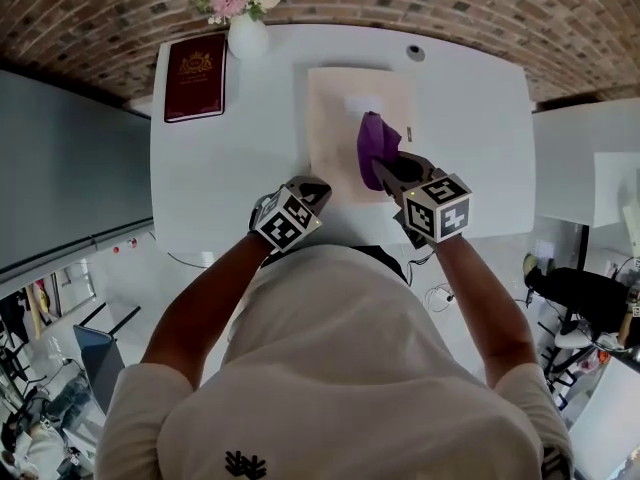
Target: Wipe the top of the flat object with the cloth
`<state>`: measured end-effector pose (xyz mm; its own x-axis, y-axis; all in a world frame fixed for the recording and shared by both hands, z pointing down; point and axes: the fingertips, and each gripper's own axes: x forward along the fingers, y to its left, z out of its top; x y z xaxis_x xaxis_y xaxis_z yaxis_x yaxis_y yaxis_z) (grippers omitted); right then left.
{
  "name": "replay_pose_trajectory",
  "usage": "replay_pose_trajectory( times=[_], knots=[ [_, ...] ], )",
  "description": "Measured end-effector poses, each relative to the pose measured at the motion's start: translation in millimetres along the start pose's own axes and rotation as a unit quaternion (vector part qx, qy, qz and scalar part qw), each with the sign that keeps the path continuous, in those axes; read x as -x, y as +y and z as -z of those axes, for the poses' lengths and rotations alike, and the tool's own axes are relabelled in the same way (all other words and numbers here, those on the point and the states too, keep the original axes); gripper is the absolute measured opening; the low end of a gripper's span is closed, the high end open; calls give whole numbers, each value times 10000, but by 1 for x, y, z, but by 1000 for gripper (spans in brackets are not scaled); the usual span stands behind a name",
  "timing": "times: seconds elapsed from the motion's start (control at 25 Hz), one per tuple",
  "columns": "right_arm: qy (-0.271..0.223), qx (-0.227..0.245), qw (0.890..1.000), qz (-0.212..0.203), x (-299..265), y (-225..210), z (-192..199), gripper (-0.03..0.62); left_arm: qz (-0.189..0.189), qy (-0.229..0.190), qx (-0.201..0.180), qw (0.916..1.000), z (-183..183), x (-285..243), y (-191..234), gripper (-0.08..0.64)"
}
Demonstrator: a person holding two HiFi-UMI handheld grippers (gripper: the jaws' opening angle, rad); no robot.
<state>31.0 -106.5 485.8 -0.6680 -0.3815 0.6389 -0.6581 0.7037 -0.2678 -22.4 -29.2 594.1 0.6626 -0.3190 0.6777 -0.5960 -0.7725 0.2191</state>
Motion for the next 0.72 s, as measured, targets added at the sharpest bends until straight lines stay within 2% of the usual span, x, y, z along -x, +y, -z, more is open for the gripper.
replay_pose_trajectory(
  times=[0.44,0.72],
  knots=[
    [156,55,9995,-276,-113,-9,-72,86,51,161,80,9998,0,-2,4,24],
    [388,78,9988,-301,-170,-15,-99,84,80,209,111,9997,-2,0,6,24]
  ],
)
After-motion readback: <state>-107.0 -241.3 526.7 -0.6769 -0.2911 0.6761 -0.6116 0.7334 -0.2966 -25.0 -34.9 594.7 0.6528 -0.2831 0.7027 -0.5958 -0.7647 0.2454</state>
